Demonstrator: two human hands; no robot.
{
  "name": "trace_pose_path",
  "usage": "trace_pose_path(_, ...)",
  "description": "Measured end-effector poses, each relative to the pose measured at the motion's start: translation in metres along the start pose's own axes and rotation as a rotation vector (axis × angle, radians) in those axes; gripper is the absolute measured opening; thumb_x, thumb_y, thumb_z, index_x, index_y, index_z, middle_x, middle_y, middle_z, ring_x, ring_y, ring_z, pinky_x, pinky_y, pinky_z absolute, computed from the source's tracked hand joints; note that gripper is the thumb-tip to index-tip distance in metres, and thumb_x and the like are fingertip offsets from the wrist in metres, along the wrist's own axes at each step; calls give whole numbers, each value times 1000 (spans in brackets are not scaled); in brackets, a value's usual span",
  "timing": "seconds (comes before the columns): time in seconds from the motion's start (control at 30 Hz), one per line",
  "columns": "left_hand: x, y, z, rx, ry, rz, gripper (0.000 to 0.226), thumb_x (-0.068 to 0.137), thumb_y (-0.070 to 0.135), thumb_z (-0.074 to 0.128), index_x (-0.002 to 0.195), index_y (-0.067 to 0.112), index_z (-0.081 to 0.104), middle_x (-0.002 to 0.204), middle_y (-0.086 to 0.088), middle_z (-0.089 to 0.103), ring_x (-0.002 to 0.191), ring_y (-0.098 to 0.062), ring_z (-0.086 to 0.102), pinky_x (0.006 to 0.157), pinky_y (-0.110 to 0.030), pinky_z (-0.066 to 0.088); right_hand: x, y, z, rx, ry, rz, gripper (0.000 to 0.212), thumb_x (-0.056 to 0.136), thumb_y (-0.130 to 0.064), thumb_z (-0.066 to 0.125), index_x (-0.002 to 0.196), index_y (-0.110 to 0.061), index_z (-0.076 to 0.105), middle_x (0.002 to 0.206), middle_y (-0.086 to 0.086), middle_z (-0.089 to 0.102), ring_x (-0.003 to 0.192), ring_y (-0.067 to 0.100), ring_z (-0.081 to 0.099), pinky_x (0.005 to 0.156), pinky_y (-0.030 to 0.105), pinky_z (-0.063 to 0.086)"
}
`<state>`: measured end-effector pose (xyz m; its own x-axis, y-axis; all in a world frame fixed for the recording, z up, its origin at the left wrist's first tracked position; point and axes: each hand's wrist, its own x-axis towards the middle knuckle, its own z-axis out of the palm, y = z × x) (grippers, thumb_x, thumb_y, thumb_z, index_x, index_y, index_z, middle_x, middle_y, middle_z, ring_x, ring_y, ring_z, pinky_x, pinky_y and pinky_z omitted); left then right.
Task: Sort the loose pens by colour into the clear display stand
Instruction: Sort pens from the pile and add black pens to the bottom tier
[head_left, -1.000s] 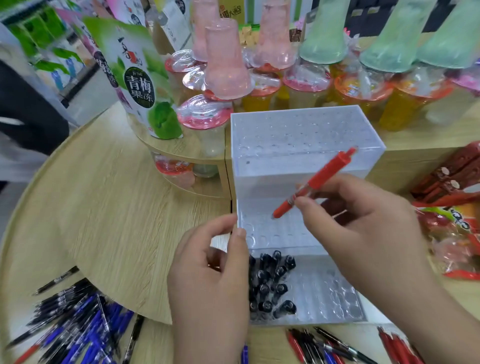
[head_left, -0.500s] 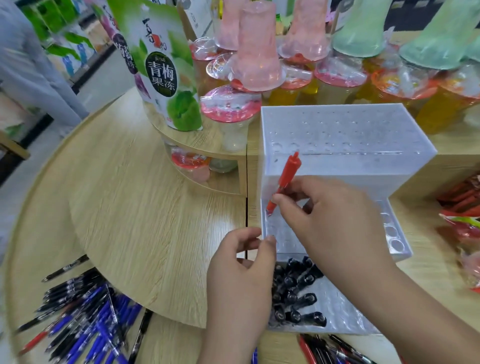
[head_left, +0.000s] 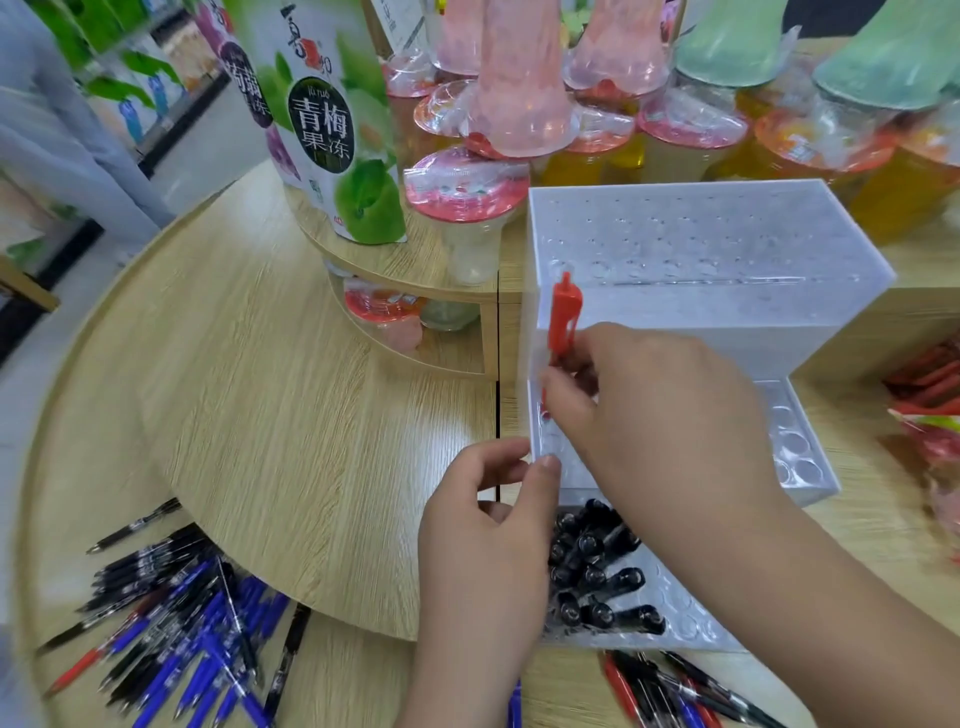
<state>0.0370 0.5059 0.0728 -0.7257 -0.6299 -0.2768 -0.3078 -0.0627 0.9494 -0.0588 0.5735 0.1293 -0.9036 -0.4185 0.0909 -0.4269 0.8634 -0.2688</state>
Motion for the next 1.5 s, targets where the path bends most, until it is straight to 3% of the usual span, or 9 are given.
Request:
trace_pose_path(0.13, -1, 0, -1, -14, -4, 8, 11, 89, 37, 68, 100, 35, 69, 97, 25, 67, 81, -6, 62, 55, -6, 46, -3, 3, -2, 30, -5, 30, 32, 93, -51, 43, 91, -27, 64, 86, -6, 69, 79, 24, 64, 64, 33, 51)
trace_pose_path(0.43, -2, -2, 1, -11, 32, 25, 11, 90, 37, 68, 100, 34, 70, 96, 23, 70, 80, -12, 65, 58, -11, 51, -2, -3, 0, -59, -22, -7, 28, 99, -44, 38, 95, -26, 59, 78, -3, 57, 69, 25, 49, 48, 29, 28)
trace_pose_path(0.7, -1, -5, -6, 14, -17, 51, 14, 88, 40, 68, 101, 37, 70, 89, 23, 70, 68, 2, 64, 59, -12, 49, -10, 18, -3, 199, 32, -40, 31, 88, -53, 55, 93, -27, 71, 82, -5, 72, 80, 19, 66, 70, 35, 53)
trace_pose_path(0.87, -24, -37, -32, -7, 73, 128, 17, 84, 46, 69, 99, 40, 73, 84, 14, 70, 64, -6, 56, 64, -31, 45, -71, 72, -25, 502, 210, -41, 13, 89, -41, 64, 82, -33, 71, 71, -18, 68, 66, 3, 62, 62, 19, 48)
trace_pose_path(1.0, -71, -82, -30, -61, 271, 135, 22, 76, 51, 60, 85, 35, 72, 74, 7, 69, 57, -11, 49, 54, -24, 43, -149, 118, -4, 503, 235, 39, 11, 89, -31, 62, 81, -33, 69, 77, -12, 66, 68, 5, 60, 60, 10, 41)
trace_pose_path(1.1, -101, -128, -6, 50, 285, -4, 21, 80, 50, 59, 84, 33, 71, 68, 6, 64, 56, -14, 51, 57, -26, 45, -193, 154, 41, 523, 151, 113, 13, 88, -31, 56, 84, -35, 68, 73, -19, 66, 71, 3, 61, 63, 13, 43)
trace_pose_path(1.27, -121, -208, 60, 373, -42, -203, 3, 89, 33, 68, 90, 31, 71, 82, 15, 69, 66, 1, 61, 61, -15, 45, -243, 199, 140, 299, -196, 331, 12, 91, -38, 57, 98, -37, 67, 84, -23, 63, 67, -3, 59, 55, 15, 46)
trace_pose_path(1.37, -117, -234, 97, 491, -31, -257, 22, 86, 44, 70, 97, 25, 68, 89, 13, 69, 80, -4, 64, 69, -27, 52, -252, 207, 175, 154, -282, 362, 16, 91, -40, 58, 104, -37, 66, 95, -18, 65, 66, -4, 53, 50, 9, 35)
trace_pose_path(1.5, -107, -245, 117, 613, 59, -317, 27, 85, 49, 69, 96, 27, 60, 90, 9, 67, 77, -13, 63, 58, -24, 40, -248, 210, 194, 97, -279, 319, 21, 89, -43, 58, 105, -31, 65, 97, -12, 63, 85, 10, 62, 56, 28, 52)
